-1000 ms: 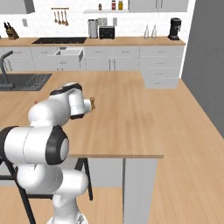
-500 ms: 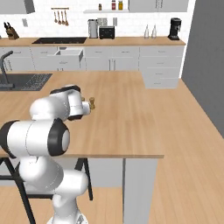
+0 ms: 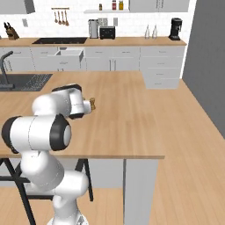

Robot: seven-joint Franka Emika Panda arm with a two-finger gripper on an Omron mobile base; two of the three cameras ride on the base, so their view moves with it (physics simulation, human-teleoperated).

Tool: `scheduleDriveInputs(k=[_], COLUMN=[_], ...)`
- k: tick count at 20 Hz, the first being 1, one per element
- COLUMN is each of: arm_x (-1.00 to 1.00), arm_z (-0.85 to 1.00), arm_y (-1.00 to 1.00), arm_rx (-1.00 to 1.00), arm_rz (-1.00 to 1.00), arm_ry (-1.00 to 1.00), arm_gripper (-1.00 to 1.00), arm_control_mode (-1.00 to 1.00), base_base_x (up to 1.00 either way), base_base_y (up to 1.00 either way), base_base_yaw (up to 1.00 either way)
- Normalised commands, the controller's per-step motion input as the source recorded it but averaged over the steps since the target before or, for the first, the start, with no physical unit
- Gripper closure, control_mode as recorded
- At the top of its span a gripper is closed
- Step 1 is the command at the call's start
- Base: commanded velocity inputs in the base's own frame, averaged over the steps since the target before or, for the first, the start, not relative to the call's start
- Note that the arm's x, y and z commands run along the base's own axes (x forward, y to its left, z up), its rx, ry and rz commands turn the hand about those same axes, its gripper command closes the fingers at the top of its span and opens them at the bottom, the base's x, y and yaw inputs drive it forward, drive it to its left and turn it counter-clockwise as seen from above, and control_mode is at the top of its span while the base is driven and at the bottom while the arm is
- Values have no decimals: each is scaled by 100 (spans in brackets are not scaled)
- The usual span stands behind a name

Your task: Take a straw from the drawer in front and place it inside the glass cup on the dining counter.

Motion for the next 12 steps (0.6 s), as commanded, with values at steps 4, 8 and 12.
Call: scheduleDriveInputs(k=[4,8,12], arm_x=[4,3,4], arm_z=[-27,-27,-16], arm_y=[0,0,0], arm_rx=[0,0,0], arm_rz=[0,0,0], arm_ry=[0,-1,-2], arm_gripper=[100,100,100], arm_control_mode=[-100,-100,-100], base_base_x=[0,0,0], base_base_y=[0,0,0], base_base_yaw=[0,0,0])
